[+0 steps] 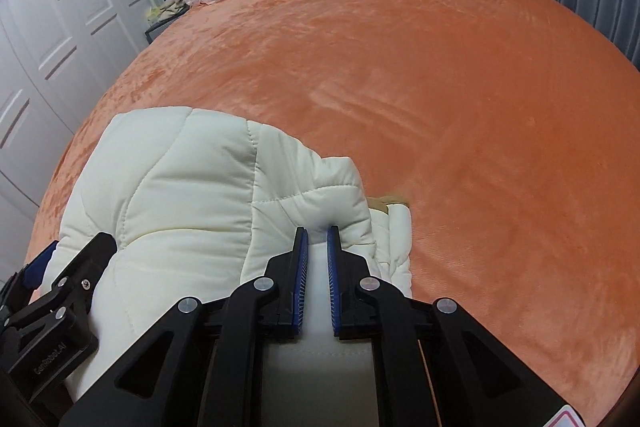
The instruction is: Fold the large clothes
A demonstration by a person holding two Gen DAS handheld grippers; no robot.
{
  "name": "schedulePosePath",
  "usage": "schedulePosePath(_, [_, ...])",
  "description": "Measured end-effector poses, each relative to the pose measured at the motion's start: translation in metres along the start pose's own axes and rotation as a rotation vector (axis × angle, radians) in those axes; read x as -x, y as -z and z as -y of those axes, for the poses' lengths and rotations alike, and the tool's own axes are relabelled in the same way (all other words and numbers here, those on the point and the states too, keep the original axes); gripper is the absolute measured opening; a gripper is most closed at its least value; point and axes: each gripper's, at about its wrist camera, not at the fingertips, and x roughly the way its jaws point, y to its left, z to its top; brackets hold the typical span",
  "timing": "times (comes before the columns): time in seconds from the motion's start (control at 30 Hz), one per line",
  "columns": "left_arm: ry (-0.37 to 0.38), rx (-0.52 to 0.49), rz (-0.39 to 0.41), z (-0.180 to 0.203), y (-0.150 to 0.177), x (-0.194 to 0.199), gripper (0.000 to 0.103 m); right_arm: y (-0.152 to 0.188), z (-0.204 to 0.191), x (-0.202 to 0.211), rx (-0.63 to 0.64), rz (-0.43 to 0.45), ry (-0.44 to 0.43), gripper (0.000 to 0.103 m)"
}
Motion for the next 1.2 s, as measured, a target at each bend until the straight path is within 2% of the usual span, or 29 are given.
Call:
schedulePosePath(0.2, [0.001,0.010,0.046,0.001,0.008,-0.010,0.098,0.010,-0.009,-0.007,0.056,0.085,0.059,0.006])
schedulePosePath(0.6, [-0.035,-0.006,0.088,0.009,0.015,-0.016,0.098,0.014,-0.008,-0.012,0.047,0.139,0.054,0.006])
schedulePosePath(0.73, [-0.036,-0.007,0.079,0.008,0.014,-0.014,0.098,0.014,-0.008,-0.012,0.056,0.129,0.056,0.007])
schedulePosePath(0.8, [-0.035,-0.014,0.053,0.007,0.012,-0.007,0.098,0.011,-0.010,-0.010,0.071,0.089,0.059,0.007])
schedulePosePath(0.87, [-0.047,-0.031,0.016,0.005,0.010,0.011,0.098,0.007,-0.013,0.013,0.077,0.046,0.052,0.008])
schedulePosePath(0.97, [-0.004,-0.020,-0.022,-0.003,0.018,0.050,0.088,0.025,-0.011,0.066,0.063,0.059,-0.082,0.009])
schedulePosePath(1.07, [0.030,-0.002,-0.080,-0.009,0.037,0.083,0.076,0.055,-0.013,0.098,0.102,0.030,-0.095,0.009])
schedulePosePath(1.2, [0.044,0.017,-0.161,-0.013,0.065,0.105,0.053,0.083,-0.008,0.109,0.092,-0.034,-0.070,0.008])
